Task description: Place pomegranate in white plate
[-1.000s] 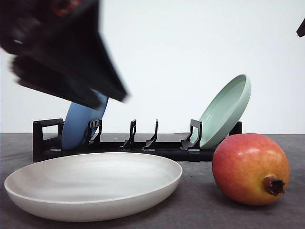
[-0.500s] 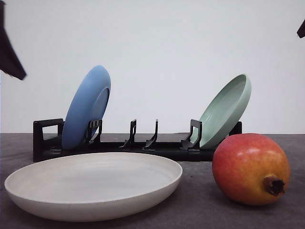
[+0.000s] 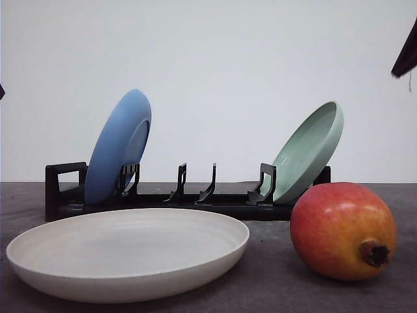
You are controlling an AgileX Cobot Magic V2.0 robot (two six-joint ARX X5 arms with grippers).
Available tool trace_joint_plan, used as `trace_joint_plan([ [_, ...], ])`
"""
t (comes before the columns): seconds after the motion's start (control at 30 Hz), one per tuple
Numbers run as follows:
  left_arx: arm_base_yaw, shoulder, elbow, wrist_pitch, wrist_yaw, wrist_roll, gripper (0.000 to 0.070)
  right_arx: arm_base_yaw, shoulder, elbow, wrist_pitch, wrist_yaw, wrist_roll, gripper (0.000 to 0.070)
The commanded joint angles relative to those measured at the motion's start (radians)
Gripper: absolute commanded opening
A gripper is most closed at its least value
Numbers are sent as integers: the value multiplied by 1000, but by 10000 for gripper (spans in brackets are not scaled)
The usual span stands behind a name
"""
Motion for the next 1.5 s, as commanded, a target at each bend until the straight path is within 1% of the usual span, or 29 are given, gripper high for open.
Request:
trace_joint_plan([
  [0.0,0,3,11,6,-3,7,354,21,55,43,-19,12,6,430],
  [0.07,0,3,11,6,-3,7,354,48,120,75,-35,27,6,448],
  [0.23,0,3,11,6,-3,8,354,124,275,132,-46,50,6,455],
  [0.27,0,3,11,6,-3,7,354,139,306,141,-45,50,6,468],
  [0.3,0,3,11,6,-3,7,354,154,337,148,-45,51,6,489],
  [0.4,0,3,11,6,-3,7,354,192,424,161,-45,76,11,596],
  [0.43,0,3,11,6,-3,7,354,205,450,161,-41,92,14,616],
  [0.53,0,3,11,6,-3,7,354,233,518,161,-33,125,25,637],
  [0.63,0,3,11,6,-3,7,353,252,571,161,-10,127,45,692],
  [0.67,0,3,11,6,-3,7,353,258,585,161,1,127,51,700],
  [0.87,0,3,11,6,-3,7,353,289,644,161,62,124,93,700],
  [1.1,0,3,11,12,-6,8,353,322,691,161,67,125,119,697],
  [1.23,0,3,11,12,-7,8,353,329,708,161,64,127,127,596],
  [1.27,0,3,11,12,-8,8,353,330,710,161,62,127,127,580],
  [1.37,0,3,11,12,-20,8,353,330,710,161,51,127,127,564],
  [1.47,0,3,11,12,-23,8,353,329,710,161,42,127,126,510],
])
